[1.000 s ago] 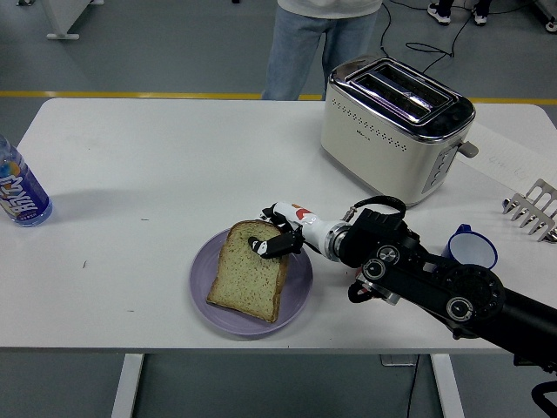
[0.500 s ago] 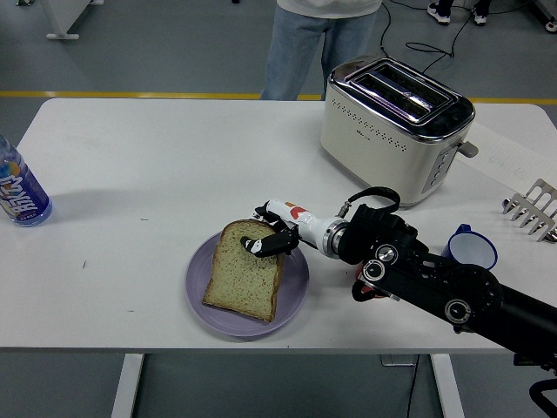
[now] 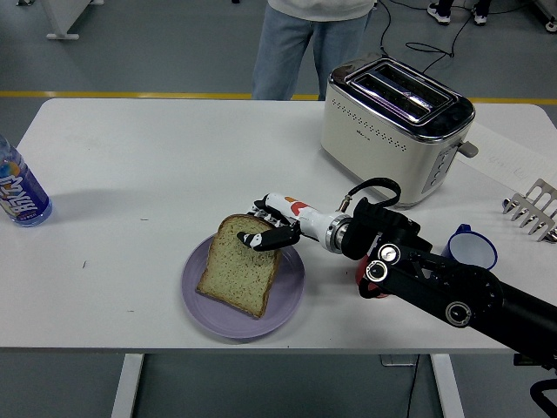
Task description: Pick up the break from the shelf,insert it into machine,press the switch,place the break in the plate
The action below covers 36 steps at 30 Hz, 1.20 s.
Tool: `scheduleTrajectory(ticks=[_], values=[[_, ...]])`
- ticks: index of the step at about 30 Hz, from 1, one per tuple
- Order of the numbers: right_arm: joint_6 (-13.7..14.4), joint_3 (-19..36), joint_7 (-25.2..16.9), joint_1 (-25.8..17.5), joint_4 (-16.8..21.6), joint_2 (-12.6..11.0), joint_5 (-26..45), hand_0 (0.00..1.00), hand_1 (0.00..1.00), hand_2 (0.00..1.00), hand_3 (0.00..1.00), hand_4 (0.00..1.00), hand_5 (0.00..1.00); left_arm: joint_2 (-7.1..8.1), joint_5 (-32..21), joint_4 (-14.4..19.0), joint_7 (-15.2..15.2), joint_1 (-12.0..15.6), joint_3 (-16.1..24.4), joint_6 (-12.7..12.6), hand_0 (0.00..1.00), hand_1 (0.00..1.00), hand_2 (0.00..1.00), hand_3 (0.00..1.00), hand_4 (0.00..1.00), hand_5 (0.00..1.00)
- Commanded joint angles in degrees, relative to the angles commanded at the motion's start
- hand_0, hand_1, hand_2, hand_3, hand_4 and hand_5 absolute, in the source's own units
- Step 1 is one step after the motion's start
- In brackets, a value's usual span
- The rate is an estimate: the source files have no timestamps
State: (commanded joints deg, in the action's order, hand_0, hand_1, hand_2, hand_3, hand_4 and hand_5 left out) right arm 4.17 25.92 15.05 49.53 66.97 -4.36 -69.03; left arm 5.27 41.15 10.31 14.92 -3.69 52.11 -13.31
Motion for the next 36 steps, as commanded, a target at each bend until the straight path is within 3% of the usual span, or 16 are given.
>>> scheduleTrajectory(ticks=[12,21,24,25,28,36], values=[[-3.8,0.8,-0.5,0.4,0.3,-0.3,-5.4,0.435,0.499,0.627,0.680,0.680,0.509,0.07,-0.4,0.0,-0.1,-0.2,-0.2,0.0,0.652,0.522,0.516,0.574,0.405,0.833],[-3.2,1.6,-2.5,0.9,0.7,-0.5,-15.4,0.479,0.541,0.653,0.693,0.673,0.521,0.06,-0.1,0.0,0.0,0.0,0.1,0.0,0.651,0.521,0.516,0.575,0.405,0.833],[-4.4,1.3,-3.2,1.2,0.9,-0.8,-20.2,0.479,0.541,0.653,0.693,0.673,0.521,0.04,0.1,0.0,0.0,0.0,0.4,0.0,0.651,0.521,0.516,0.575,0.405,0.833],[-4.0,1.4,-3.5,1.3,1.0,-0.8,-21.9,0.491,0.553,0.662,0.699,0.678,0.563,0.06,0.1,0.0,0.0,0.0,0.4,0.0,0.651,0.522,0.516,0.575,0.407,0.834],[-2.5,1.8,-4.2,1.2,1.3,-0.8,-25.1,0.491,0.553,0.662,0.699,0.678,0.563,0.04,0.4,0.0,0.1,0.0,0.6,0.0,0.651,0.522,0.516,0.575,0.407,0.834],[-0.4,3.7,-4.7,0.9,3.1,-1.6,-24.4,0.485,0.546,0.659,0.702,0.682,0.572,0.05,0.7,0.0,0.1,0.2,0.9,0.1,0.650,0.522,0.516,0.575,0.404,0.832]])
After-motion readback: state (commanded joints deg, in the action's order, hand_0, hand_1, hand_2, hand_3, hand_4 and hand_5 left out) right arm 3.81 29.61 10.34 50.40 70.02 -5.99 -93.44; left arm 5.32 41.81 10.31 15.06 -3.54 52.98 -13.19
